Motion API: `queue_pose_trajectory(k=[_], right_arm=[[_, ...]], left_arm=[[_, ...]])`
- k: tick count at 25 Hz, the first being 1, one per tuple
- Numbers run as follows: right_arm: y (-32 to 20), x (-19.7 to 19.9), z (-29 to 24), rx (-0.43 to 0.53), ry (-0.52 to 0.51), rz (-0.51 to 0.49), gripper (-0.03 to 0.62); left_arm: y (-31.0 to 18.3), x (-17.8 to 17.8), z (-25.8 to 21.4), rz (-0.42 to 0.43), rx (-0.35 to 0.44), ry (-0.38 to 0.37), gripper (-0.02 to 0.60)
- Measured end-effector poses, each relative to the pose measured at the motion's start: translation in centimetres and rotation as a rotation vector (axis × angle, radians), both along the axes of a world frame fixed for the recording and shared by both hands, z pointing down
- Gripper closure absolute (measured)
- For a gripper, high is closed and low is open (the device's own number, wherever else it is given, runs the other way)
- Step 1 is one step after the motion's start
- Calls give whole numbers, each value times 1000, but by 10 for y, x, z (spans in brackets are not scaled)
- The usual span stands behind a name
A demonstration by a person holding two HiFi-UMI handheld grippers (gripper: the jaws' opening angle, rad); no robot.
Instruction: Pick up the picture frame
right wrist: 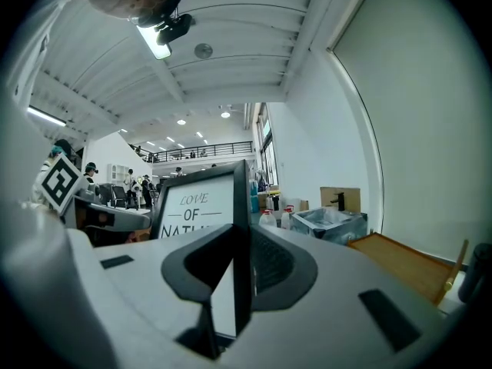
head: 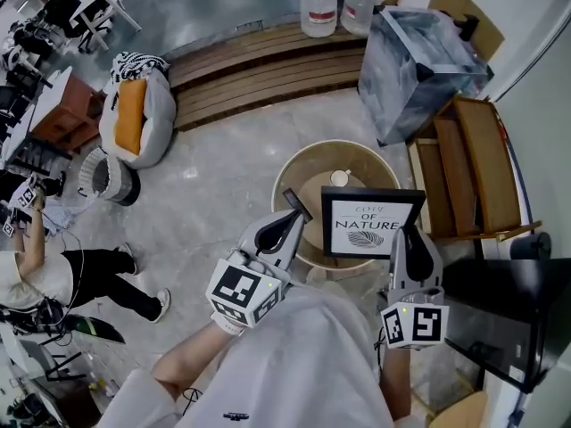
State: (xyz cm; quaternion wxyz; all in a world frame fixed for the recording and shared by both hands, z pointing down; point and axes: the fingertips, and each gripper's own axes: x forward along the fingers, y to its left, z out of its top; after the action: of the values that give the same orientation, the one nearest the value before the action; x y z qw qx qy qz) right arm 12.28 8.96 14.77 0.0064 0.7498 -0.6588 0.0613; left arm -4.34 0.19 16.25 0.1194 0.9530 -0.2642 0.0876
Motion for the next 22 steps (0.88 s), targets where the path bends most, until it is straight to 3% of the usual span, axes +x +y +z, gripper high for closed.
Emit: queue_pose_trajectory(k=[5,22], right_arm=[[1,4,3,-21,28,3,533],[-14,11,19,-11,-50,26,533]], left_arm=[[0,2,-1,-1,1,-9,584],[-18,5,4,-14,14,1,584]])
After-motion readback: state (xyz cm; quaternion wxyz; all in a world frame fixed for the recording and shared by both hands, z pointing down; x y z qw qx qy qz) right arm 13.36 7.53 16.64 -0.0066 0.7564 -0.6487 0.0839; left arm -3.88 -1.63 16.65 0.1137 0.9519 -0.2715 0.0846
